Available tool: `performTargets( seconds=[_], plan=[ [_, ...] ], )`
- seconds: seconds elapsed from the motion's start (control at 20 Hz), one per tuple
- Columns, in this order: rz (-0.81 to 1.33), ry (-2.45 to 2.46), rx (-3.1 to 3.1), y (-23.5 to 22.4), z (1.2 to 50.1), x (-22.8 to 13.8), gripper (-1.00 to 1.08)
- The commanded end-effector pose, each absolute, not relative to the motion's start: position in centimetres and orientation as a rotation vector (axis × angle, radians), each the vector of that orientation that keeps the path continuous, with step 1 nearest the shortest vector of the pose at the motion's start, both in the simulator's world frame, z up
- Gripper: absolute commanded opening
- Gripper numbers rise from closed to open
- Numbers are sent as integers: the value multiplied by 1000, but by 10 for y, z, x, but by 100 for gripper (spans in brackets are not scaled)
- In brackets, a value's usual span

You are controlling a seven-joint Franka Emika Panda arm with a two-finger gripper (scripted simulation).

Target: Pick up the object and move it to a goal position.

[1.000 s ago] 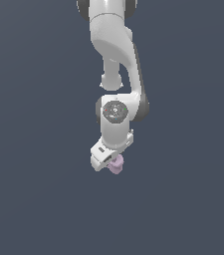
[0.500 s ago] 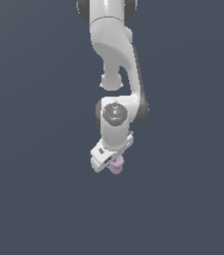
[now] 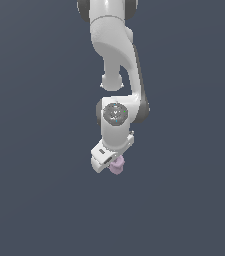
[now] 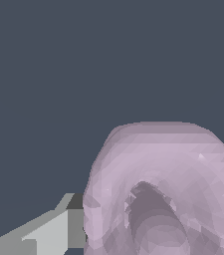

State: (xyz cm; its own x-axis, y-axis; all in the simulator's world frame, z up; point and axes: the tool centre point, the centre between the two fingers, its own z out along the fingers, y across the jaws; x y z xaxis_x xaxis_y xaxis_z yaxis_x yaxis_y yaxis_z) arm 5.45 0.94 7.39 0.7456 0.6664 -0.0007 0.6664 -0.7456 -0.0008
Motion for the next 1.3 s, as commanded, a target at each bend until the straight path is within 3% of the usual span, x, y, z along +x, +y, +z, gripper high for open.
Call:
performTargets(
  seconds=[0.0, 0.55, 1.25],
  plan=[
    [0, -1120, -2935, 9, 78, 53, -100],
    [1, -1121, -2936, 3, 125, 28, -100],
    [1, -1122, -2936, -12, 244, -33, -100]
  ],
)
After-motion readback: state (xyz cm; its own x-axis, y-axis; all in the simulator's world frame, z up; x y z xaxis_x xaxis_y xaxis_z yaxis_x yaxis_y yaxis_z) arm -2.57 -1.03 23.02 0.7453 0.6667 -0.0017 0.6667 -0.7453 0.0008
